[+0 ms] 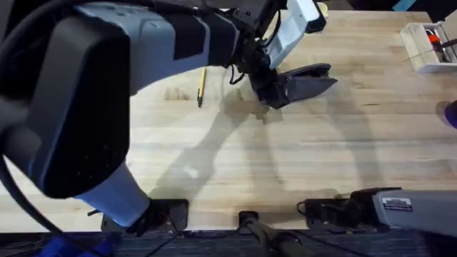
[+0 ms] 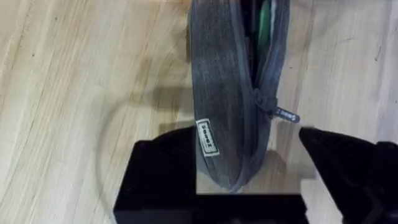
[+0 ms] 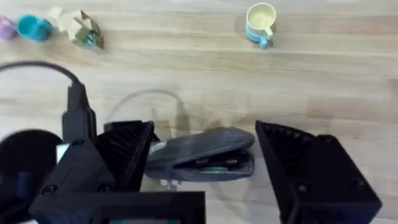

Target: Unzip the bag, pick up the pens from the table one at a time and place them inside, then zip the bag closed.

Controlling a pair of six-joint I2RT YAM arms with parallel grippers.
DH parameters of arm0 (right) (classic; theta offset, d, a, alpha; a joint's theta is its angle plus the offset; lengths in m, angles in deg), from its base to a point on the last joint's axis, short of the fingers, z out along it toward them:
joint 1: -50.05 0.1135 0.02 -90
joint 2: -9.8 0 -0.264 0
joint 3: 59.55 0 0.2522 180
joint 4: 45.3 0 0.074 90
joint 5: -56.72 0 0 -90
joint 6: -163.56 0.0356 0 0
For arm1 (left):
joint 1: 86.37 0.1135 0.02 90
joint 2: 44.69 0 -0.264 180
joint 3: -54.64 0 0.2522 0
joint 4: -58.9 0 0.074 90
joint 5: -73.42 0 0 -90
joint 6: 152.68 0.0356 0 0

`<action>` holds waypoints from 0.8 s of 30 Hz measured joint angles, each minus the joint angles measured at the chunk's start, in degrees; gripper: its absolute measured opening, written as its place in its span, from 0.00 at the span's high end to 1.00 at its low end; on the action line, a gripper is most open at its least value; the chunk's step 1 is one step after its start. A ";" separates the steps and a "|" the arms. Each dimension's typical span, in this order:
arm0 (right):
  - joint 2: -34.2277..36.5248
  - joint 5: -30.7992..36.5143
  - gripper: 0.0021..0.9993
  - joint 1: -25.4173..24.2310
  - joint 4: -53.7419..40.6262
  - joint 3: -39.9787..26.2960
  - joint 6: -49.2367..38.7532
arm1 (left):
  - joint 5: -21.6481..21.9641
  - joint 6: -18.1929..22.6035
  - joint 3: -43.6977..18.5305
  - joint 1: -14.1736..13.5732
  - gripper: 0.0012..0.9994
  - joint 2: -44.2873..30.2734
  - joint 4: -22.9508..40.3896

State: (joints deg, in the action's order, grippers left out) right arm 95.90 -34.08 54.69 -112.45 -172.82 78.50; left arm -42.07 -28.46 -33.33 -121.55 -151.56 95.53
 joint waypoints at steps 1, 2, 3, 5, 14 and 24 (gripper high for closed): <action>0.00 -0.07 0.00 0.00 -0.54 0.00 -1.16 | -0.07 0.01 0.00 0.00 0.01 0.00 0.00; 0.00 -0.31 0.00 0.00 -1.28 0.00 -2.45 | -0.12 0.00 0.00 0.00 0.01 -0.02 0.00; 0.00 -0.80 0.00 0.00 -2.17 0.00 -3.81 | -0.19 0.00 0.00 0.00 0.01 -0.02 0.03; 0.00 -2.31 0.00 0.00 -4.45 0.00 -6.69 | -0.25 0.02 -0.02 0.00 0.01 -0.01 0.35; 0.00 -5.99 0.00 0.04 -16.79 -0.77 -21.06 | -0.29 0.06 -0.37 2.60 0.01 4.42 5.69; 0.00 -4.71 0.00 0.04 -15.34 -1.60 -61.15 | -0.26 0.05 -1.60 11.25 0.01 11.94 14.39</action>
State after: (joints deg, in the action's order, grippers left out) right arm 95.90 -38.80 54.74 -127.79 -174.41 17.35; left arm -42.33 -28.41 -34.93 -110.30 -139.62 109.92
